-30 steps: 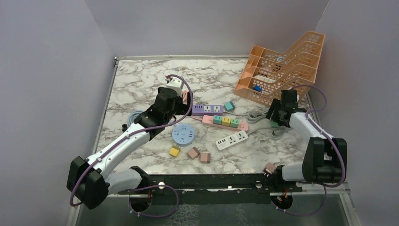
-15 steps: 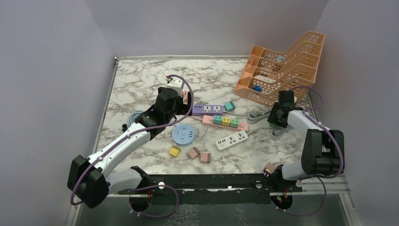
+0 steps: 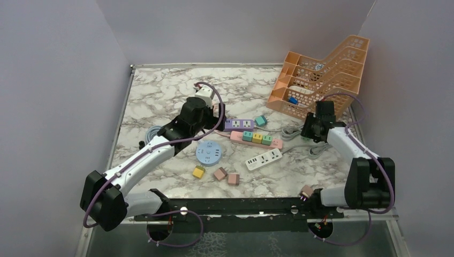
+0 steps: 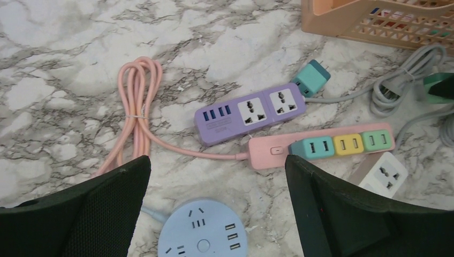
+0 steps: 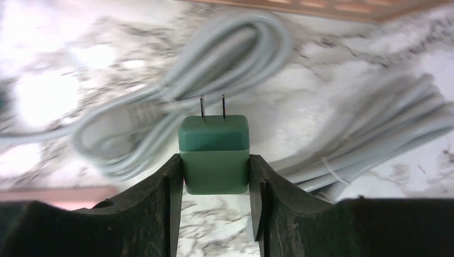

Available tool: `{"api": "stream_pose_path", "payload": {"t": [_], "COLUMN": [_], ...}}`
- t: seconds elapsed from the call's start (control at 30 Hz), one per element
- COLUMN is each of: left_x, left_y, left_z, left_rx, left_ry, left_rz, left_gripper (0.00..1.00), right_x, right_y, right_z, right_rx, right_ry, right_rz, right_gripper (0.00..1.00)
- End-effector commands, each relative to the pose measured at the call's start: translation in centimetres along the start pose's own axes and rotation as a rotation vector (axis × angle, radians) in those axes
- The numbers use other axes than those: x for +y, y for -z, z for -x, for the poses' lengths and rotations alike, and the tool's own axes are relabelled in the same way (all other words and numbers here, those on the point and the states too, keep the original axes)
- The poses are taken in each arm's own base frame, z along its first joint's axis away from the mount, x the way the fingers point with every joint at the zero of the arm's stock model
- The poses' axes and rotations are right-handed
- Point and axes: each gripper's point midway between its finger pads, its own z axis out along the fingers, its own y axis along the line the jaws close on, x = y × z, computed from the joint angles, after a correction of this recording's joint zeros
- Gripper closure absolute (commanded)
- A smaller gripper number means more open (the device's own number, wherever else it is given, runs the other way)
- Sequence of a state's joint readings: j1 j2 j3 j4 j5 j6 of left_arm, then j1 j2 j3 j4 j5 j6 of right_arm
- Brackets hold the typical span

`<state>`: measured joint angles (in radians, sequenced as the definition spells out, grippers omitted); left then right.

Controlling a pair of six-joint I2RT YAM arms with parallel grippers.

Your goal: Insert the plug

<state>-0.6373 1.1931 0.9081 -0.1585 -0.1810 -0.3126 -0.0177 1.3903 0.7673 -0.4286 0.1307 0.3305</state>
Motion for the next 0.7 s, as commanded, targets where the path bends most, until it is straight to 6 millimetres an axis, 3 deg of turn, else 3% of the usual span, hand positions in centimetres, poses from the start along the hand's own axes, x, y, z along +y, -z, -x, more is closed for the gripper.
{"api": "stream_pose_path", "payload": {"t": [0.0, 0.17, 0.33, 0.67], "left_x": [-4.1, -8.0, -10.6, -13.8], "left_y": [0.0, 0.4, 0.9, 0.9], "left_z": [2.8, 4.1, 4.3, 3.8], "left_rx": [-0.038, -0.016, 0.007, 0.071], "left_ry": [0.101, 0.179, 0.196, 0.156], "left_rz": [-0.172, -0.364, -0.509, -0.703], "left_gripper": [0.01, 0.01, 0.03, 0.04], "right_x": [5.7, 12.1, 16.9, 21.5], "right_y": [3.8, 8.3, 12.6, 17.4], "right_z": [3.2, 3.9, 2.9, 0.1], "right_rx": [-0.147, -0.292, -0.41, -0.605], "right_ry": [0.119, 0.295, 0.521, 0.86], "right_rz": [0.259, 0.596, 0.847, 1.106], "right_gripper": [0.65, 0.66, 0.68, 0.71]}}
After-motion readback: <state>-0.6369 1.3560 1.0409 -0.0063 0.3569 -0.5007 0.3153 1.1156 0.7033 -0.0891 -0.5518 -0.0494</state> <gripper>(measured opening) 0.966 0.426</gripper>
